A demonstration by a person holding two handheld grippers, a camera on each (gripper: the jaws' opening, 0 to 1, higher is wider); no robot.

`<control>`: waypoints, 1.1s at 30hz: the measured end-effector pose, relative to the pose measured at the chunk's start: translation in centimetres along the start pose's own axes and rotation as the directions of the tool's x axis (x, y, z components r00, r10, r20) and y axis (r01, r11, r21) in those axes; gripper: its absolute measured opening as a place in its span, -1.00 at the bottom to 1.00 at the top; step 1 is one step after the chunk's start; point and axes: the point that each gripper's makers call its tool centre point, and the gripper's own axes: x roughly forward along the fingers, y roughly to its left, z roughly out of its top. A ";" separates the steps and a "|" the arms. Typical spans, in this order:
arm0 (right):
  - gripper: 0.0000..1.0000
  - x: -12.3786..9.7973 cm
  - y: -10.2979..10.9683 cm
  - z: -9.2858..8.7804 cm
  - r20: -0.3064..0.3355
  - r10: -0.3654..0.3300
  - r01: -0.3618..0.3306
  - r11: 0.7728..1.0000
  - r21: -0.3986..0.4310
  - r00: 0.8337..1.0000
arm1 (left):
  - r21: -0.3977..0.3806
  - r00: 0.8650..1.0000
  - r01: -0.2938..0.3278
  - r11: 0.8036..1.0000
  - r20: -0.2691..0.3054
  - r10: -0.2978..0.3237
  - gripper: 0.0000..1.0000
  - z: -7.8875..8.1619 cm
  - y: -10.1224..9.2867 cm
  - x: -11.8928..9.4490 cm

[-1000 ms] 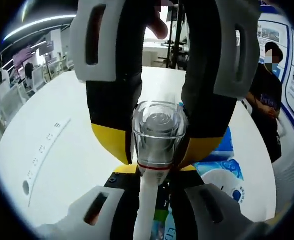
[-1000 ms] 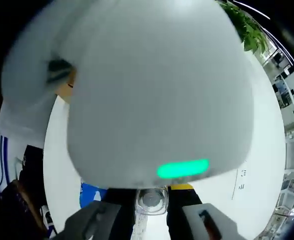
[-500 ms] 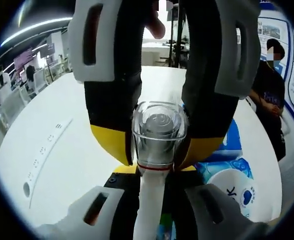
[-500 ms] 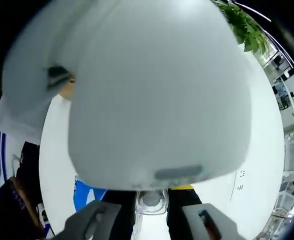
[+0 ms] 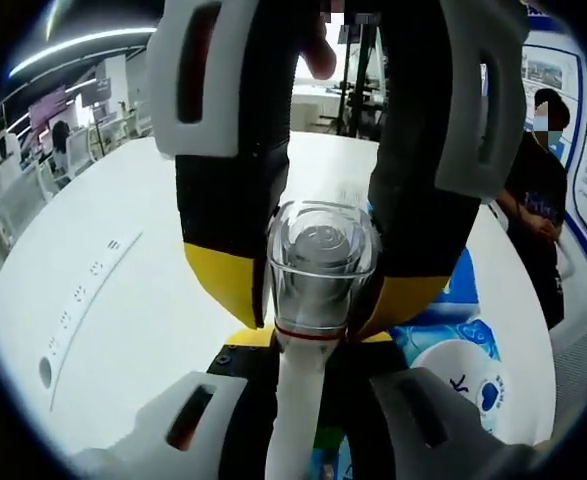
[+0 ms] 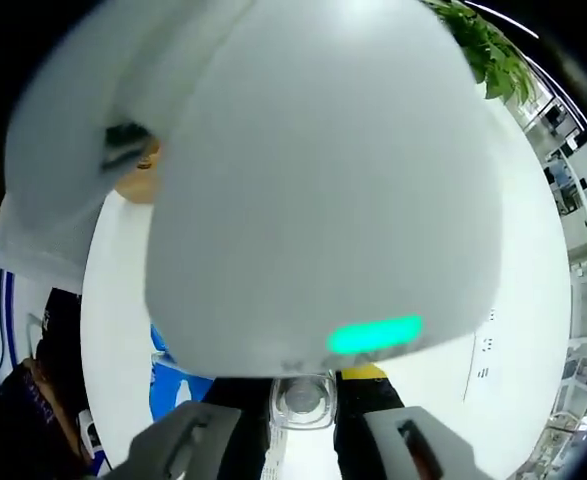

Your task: Operate the shoe box by opening the lid, removing the specified soft item, and placing it in the target area until the item is outside and the box remains undamaged.

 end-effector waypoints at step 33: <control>-0.39 -0.7 0.1 0.1 0.013 -0.024 0.023 0.999 0.030 1.000 | 0.018 1.000 0.005 1.000 -0.023 -0.004 -0.38 0.3 -0.1 -0.9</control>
